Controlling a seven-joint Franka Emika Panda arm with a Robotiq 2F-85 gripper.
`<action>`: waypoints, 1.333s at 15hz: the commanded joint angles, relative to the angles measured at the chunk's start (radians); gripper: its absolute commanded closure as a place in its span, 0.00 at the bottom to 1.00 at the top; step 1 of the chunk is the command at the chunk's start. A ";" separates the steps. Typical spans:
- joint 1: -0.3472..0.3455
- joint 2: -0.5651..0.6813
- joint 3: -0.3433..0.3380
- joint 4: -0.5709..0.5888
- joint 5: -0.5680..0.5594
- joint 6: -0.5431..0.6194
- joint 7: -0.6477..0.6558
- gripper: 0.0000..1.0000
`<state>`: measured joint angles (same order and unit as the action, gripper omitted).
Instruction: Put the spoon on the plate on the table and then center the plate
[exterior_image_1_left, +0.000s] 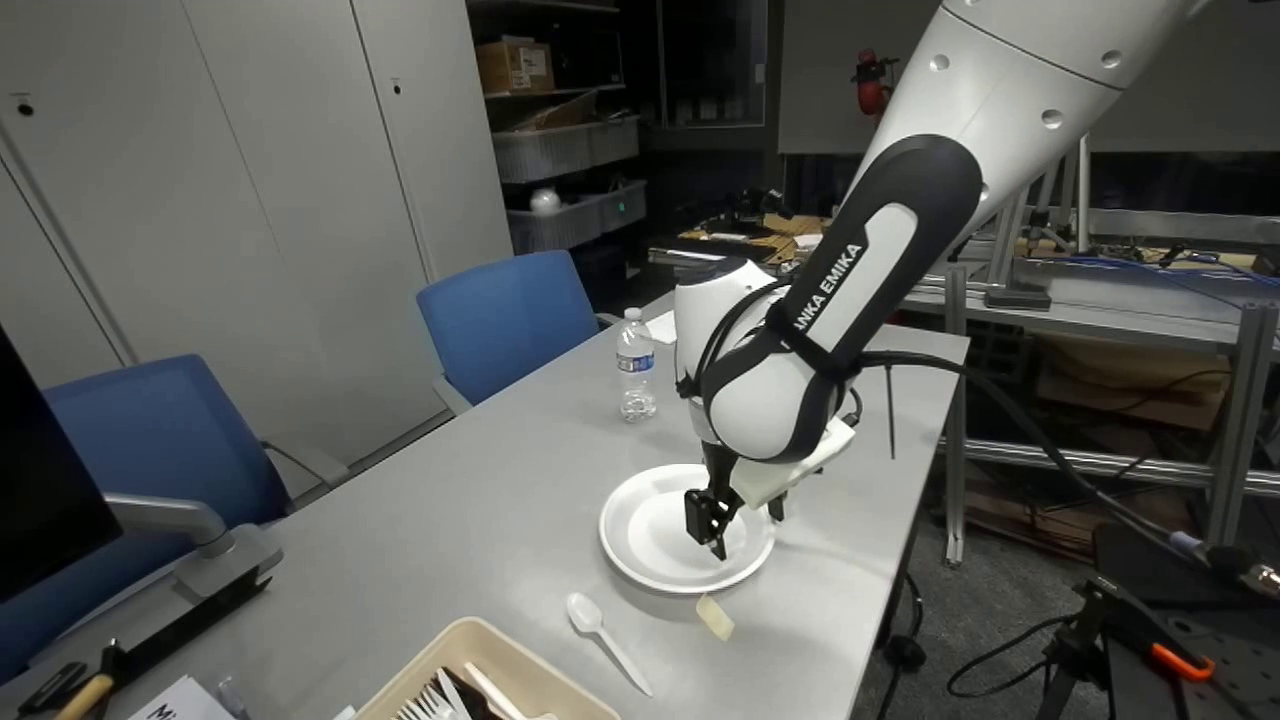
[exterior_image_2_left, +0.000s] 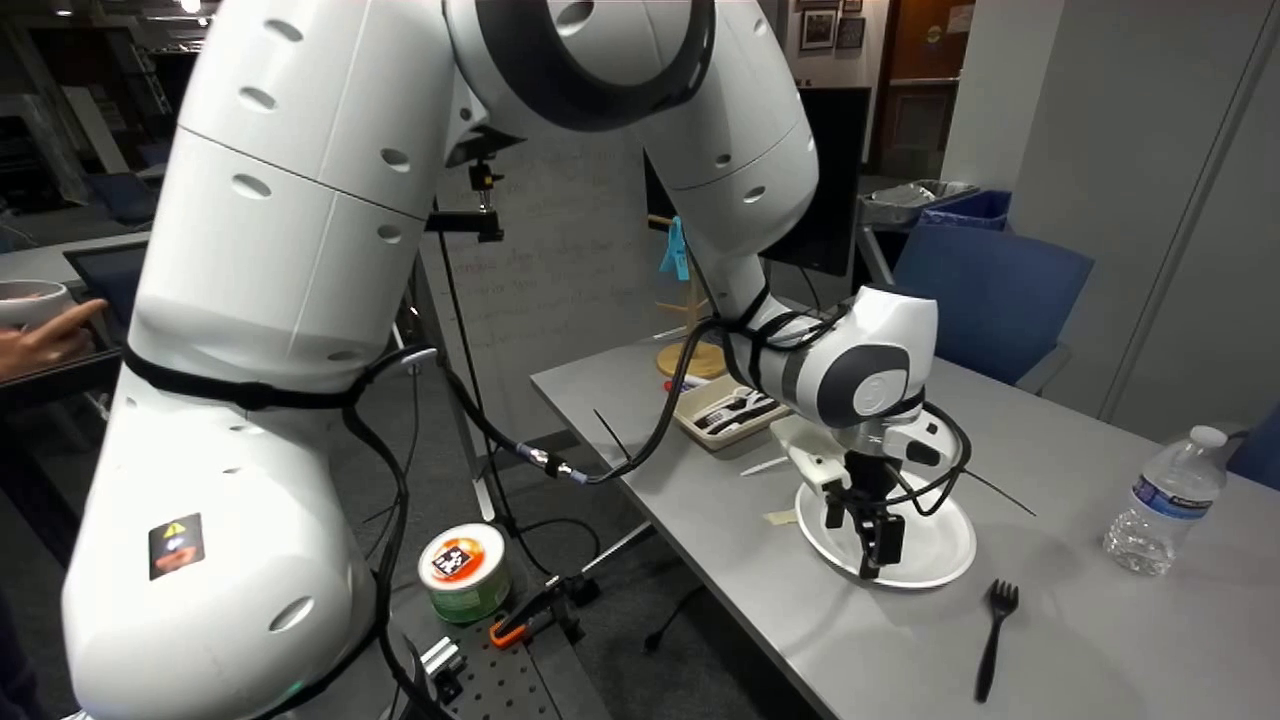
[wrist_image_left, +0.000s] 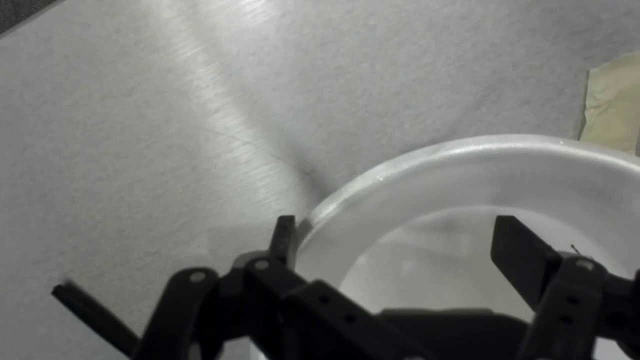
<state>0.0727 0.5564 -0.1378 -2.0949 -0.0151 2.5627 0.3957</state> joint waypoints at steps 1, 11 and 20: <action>0.043 -0.038 -0.019 -0.025 -0.033 0.024 0.028 0.00; 0.065 0.016 -0.028 0.059 -0.086 0.021 0.039 0.00; 0.026 0.083 -0.006 0.093 -0.025 0.035 0.020 0.00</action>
<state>0.1149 0.6003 -0.1625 -2.0309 -0.0713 2.5749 0.4241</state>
